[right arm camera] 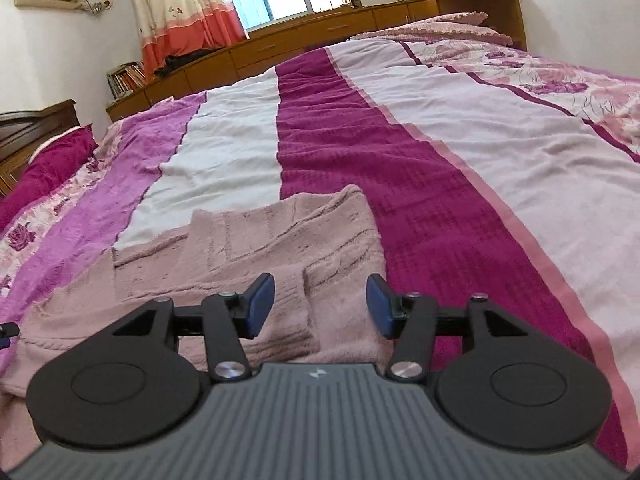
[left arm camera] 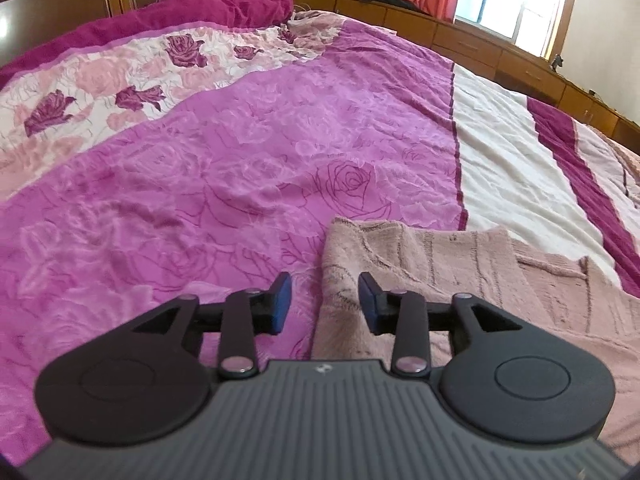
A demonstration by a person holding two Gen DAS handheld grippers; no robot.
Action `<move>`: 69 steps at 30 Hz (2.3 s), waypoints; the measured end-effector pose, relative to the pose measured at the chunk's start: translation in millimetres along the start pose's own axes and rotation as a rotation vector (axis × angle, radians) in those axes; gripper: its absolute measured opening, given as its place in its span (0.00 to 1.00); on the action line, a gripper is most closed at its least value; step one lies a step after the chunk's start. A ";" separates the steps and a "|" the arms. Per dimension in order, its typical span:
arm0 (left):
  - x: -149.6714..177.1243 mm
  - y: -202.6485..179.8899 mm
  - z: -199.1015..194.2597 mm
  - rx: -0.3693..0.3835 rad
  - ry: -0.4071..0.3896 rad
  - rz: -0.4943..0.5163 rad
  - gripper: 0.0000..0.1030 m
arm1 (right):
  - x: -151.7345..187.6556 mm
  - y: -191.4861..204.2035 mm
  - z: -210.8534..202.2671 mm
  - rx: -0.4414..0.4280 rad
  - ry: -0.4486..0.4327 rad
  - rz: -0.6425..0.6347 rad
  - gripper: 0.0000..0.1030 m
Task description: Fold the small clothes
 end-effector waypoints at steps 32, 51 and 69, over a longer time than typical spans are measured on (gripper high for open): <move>76.9 2.6 -134.8 0.070 0.245 0.088 0.44 | 38.6 -2.6 -142.0 -0.131 0.151 0.045 0.68; 130.6 25.9 -155.4 0.104 0.382 0.089 0.60 | 71.0 -64.3 -165.2 -0.056 0.410 0.002 0.68; 142.4 19.7 -154.1 0.146 0.457 0.186 0.60 | 86.3 -63.9 -177.0 -0.200 0.617 -0.046 0.68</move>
Point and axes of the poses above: each gripper's, at about its wrist camera, not at the fingertips, and z roughly the way its jaws point, y to its left, x to its underside, the point moved 7 cm from there along z, roughly the way its jaws point, and after that the axes turned 7 degrees about z, right-handed, at the moved point
